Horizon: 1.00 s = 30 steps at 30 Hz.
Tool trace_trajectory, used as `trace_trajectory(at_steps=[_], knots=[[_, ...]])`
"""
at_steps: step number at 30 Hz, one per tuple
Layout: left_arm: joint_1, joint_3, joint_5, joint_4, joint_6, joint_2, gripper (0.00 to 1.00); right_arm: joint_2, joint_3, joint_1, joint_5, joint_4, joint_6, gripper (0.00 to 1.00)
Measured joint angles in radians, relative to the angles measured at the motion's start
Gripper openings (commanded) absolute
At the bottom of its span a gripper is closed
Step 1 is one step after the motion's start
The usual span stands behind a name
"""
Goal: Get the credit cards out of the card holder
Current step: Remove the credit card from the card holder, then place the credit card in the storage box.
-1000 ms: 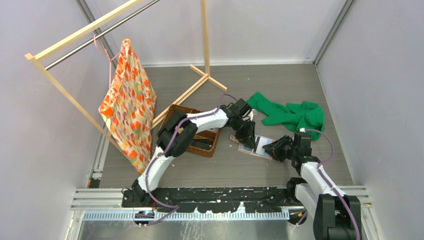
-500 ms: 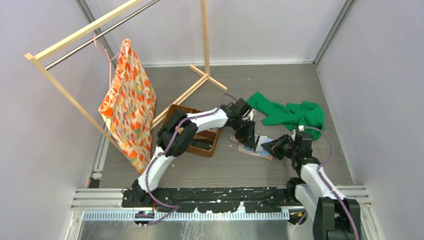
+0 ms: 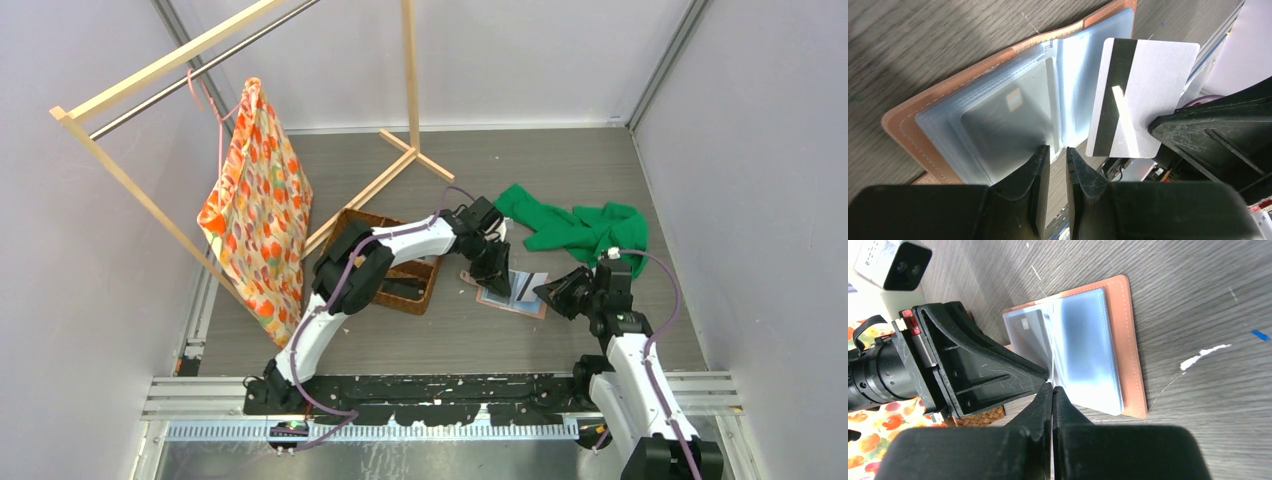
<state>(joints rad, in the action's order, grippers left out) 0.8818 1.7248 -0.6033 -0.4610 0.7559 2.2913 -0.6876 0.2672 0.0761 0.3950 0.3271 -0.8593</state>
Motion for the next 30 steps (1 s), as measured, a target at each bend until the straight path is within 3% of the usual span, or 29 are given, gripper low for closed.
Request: trace_trajectory(at_steps=[6,13,19,25,30], knots=[[-0.003,-0.031,0.041,-0.02,-0.016,-0.053,0.24,0.033,0.043,0.0,-0.024,0.089,0.007,0.01],[-0.041,-0.077,0.02,-0.016,-0.027,-0.22,0.51,0.062,0.122,0.0,0.019,0.093,0.012,0.01],[-0.121,-0.258,-0.116,0.167,0.077,-0.368,0.74,0.059,0.112,0.0,0.154,-0.045,-0.058,0.01],[-0.174,-0.442,-0.237,0.487,0.285,-0.389,0.75,0.037,0.061,0.0,0.285,-0.282,-0.187,0.01],[-0.173,-0.483,-0.293,0.728,0.448,-0.375,0.67,-0.003,0.044,0.0,0.364,-0.401,-0.255,0.01]])
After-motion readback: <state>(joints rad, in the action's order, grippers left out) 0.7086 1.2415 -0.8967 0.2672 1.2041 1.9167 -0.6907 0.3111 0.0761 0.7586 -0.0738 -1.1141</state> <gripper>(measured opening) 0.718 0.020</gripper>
